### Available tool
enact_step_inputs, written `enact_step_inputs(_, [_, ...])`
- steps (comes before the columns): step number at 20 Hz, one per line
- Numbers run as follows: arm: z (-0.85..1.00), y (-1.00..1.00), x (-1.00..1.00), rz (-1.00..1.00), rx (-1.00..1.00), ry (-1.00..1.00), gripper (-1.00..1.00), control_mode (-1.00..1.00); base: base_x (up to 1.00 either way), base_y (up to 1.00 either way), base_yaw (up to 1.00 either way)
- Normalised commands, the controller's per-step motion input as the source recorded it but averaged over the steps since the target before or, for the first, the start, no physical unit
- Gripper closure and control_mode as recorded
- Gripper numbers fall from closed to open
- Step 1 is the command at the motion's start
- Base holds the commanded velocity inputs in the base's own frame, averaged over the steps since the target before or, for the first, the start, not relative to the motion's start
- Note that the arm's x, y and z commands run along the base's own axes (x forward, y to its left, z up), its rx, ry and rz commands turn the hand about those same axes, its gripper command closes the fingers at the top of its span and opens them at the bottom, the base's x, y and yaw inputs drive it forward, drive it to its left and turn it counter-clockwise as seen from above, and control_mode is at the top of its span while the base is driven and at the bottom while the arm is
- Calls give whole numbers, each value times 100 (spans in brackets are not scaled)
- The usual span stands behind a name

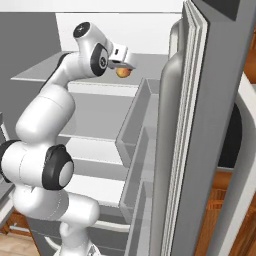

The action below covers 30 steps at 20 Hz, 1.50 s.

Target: Open the fridge, remove the mango, lemon wedge, and chicken drumstick, and place them on any counter.

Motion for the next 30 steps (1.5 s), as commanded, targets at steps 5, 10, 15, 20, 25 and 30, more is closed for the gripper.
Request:
enact_step_inputs(5, [-17, -6, 0, 0, 0, 0, -100, -100, 0, 0, 0])
enact_step_inputs(10, [-20, -2, -4, 0, 0, 0, -100, -100, 0, 0, 0])
enact_step_inputs(15, [-16, -4, 0, 0, 0, 0, -100, -100, 0, 0, 0])
enact_step_inputs(20, [-14, -1, 0, 0, 0, 1, 100, -100, 0, 0, 0])
enact_step_inputs(25, [-1, -11, 0, -1, 0, 1, 100, -100, 0, 0, 0])
enact_step_inputs(30, [0, 0, 0, 0, 0, 0, 100, -100, 0, 0, 0])
